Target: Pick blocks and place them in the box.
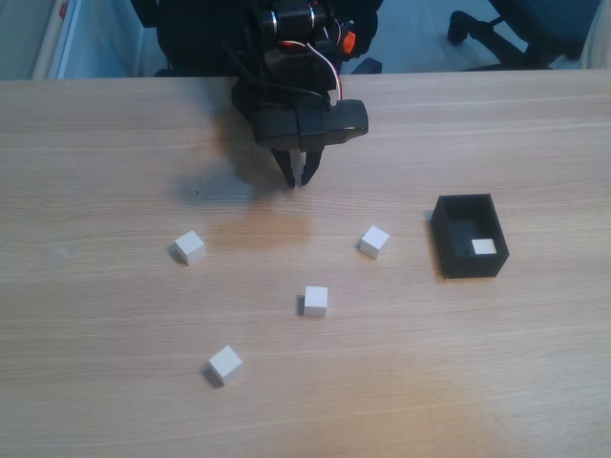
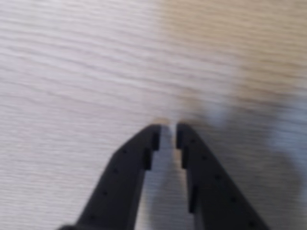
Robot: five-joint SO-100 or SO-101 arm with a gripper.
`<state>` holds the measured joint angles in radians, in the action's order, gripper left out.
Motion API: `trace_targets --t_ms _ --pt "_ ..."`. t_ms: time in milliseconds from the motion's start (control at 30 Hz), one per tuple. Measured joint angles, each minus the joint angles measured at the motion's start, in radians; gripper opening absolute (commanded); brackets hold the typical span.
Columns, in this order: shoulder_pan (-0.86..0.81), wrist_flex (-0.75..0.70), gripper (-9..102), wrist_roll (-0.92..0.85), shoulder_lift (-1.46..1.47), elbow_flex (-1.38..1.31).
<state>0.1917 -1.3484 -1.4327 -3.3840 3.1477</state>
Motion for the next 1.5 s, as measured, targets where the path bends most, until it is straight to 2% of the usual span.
trace_targets --t_ms 67,200,300,1067,1333,1500 --pt "0.0 0.0 0 -0.012 0.0 0.0" --pt "-0.176 -0.002 0 -0.066 0.0 0.0" --pt "-0.193 -0.003 0 -0.077 0.002 0.0" --pt "-0.196 -0.003 0 -0.08 0.0 0.0" --pt "-0.169 -0.003 0 -0.089 0.011 0.0" --pt "-0.124 -0.002 0 -0.034 0.055 -0.012"
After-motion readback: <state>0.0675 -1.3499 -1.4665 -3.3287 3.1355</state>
